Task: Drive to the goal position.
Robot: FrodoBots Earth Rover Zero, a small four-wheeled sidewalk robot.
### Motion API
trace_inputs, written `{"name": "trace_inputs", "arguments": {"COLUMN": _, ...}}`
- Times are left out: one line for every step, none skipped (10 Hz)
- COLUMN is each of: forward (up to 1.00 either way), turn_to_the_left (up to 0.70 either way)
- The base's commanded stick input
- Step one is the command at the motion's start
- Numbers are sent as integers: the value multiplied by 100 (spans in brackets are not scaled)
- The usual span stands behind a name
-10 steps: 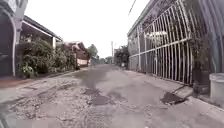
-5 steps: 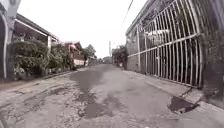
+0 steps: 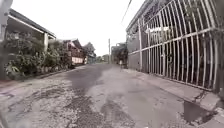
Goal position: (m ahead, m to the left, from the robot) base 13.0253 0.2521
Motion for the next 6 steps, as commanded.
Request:
{"name": "trace_inputs", "arguments": {"forward": 70, "turn_to_the_left": 0}}
{"name": "trace_inputs", "arguments": {"forward": 70, "turn_to_the_left": 0}}
{"name": "trace_inputs", "arguments": {"forward": 70, "turn_to_the_left": 0}}
{"name": "trace_inputs", "arguments": {"forward": 70, "turn_to_the_left": 0}}
{"name": "trace_inputs", "arguments": {"forward": 70, "turn_to_the_left": 0}}
{"name": "trace_inputs", "arguments": {"forward": 70, "turn_to_the_left": 0}}
